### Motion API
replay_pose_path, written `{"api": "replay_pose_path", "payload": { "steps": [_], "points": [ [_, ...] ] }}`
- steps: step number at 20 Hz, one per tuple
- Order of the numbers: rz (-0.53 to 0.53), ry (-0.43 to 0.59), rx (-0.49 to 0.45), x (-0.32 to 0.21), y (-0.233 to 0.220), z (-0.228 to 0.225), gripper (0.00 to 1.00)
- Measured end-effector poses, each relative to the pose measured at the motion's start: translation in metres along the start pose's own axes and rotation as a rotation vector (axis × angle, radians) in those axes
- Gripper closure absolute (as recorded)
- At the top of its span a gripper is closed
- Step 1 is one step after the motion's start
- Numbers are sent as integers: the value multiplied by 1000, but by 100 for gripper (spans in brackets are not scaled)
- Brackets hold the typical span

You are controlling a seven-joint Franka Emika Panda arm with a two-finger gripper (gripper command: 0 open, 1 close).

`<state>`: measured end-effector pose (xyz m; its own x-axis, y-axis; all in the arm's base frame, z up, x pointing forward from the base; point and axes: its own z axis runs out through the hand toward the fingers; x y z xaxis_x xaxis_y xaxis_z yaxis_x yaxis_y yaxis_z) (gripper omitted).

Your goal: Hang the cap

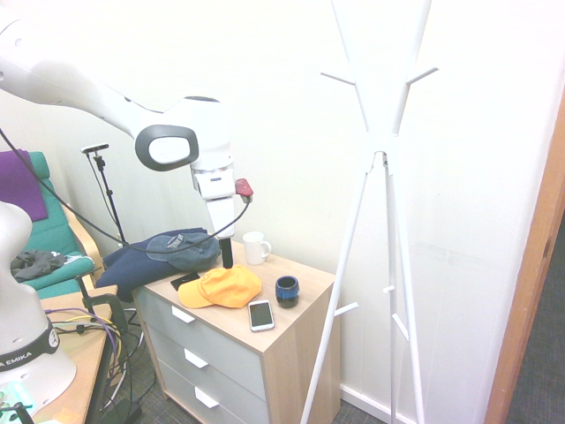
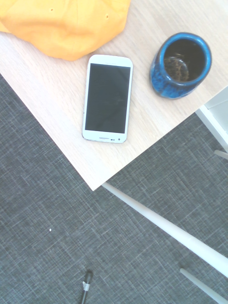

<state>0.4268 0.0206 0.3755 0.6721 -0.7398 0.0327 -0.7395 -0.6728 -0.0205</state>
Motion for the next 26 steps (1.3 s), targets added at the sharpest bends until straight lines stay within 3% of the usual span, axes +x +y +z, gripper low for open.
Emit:
{"api": "replay_pose_path", "payload": {
  "steps": [5,9,16,26],
  "points": [
    [-6,7,2,-7,-8,-1,0],
    [-65,42,-1,-53,-58,3,0],
    [-201,84,-27,-129,-147,65,0],
    [-300,72,-44,-171,-236,145,0]
  ]
}}
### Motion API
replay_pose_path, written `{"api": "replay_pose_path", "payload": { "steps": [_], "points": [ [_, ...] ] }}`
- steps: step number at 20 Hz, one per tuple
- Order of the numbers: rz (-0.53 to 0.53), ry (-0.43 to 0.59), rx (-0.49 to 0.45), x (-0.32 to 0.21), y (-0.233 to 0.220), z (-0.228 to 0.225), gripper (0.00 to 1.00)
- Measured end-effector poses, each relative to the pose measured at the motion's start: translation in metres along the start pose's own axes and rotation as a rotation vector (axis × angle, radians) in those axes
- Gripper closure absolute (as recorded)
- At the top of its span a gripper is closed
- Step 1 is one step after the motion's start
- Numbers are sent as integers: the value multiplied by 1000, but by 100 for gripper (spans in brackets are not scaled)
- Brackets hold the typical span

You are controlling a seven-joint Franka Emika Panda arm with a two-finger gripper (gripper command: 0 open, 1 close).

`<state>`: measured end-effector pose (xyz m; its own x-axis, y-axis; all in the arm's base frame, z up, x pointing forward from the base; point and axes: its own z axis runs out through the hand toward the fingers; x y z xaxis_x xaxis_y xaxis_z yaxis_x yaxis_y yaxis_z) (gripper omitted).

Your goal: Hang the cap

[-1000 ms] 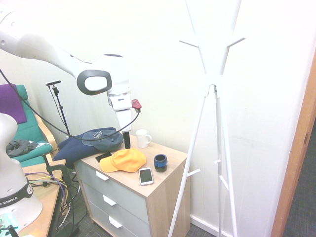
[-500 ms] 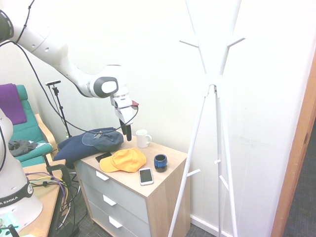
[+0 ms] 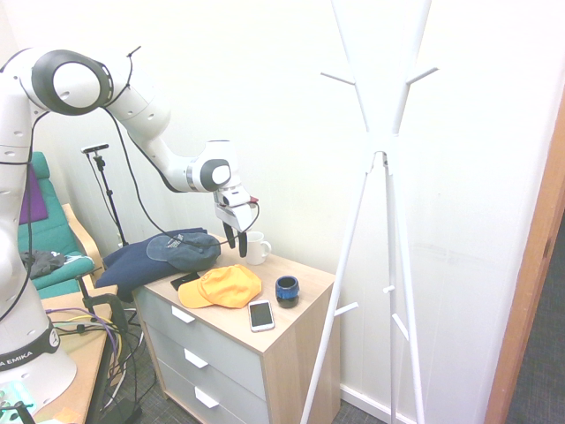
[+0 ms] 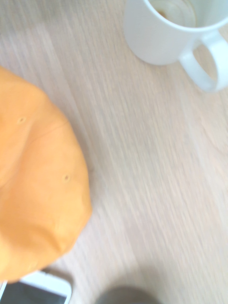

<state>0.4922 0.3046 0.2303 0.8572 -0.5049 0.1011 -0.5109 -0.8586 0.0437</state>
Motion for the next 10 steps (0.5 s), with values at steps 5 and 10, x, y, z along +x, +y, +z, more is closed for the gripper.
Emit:
{"api": "replay_pose_path", "payload": {
  "steps": [5,10],
  "points": [
    [-2,-12,-38,-6,-9,15,0],
    [11,-30,-68,-5,-4,31,0]
  ]
}}
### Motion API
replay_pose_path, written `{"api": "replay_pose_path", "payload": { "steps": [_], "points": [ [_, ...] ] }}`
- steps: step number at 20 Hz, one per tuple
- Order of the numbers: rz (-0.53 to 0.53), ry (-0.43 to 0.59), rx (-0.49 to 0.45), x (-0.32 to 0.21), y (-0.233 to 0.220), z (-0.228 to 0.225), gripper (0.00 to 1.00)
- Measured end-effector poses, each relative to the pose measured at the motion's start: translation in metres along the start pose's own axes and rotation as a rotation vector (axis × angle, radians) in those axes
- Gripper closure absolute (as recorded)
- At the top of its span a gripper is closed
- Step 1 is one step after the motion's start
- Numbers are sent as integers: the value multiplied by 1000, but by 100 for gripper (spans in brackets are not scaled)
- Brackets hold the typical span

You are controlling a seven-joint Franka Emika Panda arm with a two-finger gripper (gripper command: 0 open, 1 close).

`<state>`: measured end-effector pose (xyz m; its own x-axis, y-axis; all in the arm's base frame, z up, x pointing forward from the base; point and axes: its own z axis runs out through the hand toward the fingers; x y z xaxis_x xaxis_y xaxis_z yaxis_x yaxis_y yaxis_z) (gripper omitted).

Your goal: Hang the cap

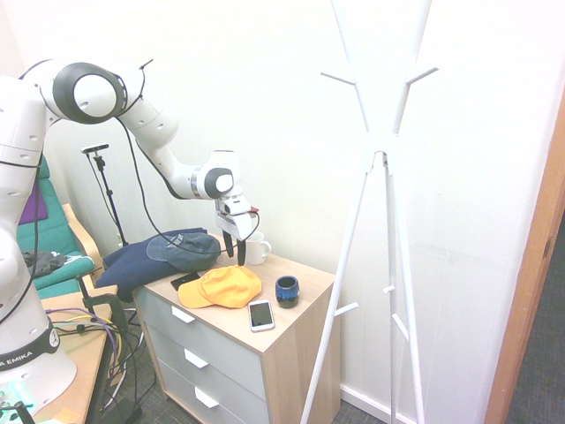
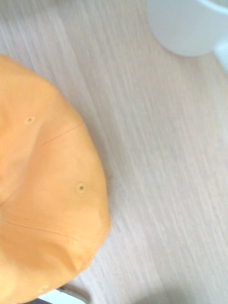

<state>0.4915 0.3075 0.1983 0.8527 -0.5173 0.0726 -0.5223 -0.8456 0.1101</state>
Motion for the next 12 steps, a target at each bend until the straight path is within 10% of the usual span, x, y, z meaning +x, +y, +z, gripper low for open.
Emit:
{"api": "replay_pose_path", "payload": {
  "steps": [1,2,12],
  "points": [
    [3,-3,-4,0,1,3,0],
    [4,-4,-7,1,1,6,100],
    [-2,-7,-15,-3,0,12,100]
  ]
}}
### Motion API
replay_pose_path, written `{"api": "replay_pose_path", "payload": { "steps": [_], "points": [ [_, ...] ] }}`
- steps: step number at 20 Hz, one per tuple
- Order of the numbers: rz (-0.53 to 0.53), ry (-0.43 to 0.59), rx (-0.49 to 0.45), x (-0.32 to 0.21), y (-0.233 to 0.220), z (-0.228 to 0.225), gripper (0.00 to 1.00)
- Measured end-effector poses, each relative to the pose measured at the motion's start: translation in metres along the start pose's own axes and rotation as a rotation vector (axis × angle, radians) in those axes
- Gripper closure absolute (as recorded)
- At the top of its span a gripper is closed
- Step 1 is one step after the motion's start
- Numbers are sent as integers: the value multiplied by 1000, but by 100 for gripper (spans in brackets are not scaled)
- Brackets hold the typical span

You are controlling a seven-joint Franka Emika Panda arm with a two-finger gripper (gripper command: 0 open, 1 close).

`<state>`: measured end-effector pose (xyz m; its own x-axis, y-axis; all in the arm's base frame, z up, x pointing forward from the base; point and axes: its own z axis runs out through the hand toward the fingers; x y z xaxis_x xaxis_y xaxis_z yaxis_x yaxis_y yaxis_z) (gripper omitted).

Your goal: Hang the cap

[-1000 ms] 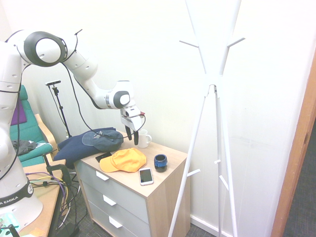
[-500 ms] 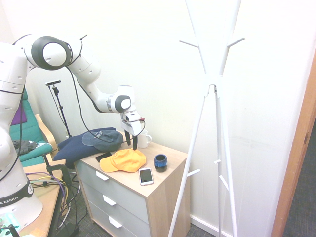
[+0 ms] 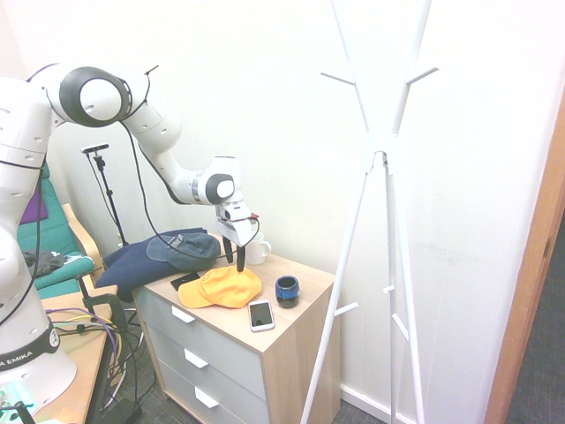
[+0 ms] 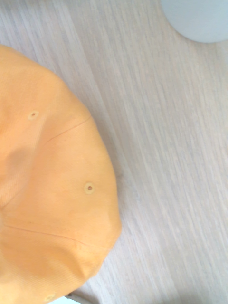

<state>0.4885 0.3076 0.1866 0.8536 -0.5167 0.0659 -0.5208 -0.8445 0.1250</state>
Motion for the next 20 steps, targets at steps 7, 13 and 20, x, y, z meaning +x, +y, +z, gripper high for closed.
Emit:
{"api": "replay_pose_path", "payload": {
  "steps": [7,13,20],
  "points": [
    [2,3,-6,1,1,3,100],
    [5,3,-9,2,2,6,100],
    [0,5,-7,0,1,5,100]
  ]
}}
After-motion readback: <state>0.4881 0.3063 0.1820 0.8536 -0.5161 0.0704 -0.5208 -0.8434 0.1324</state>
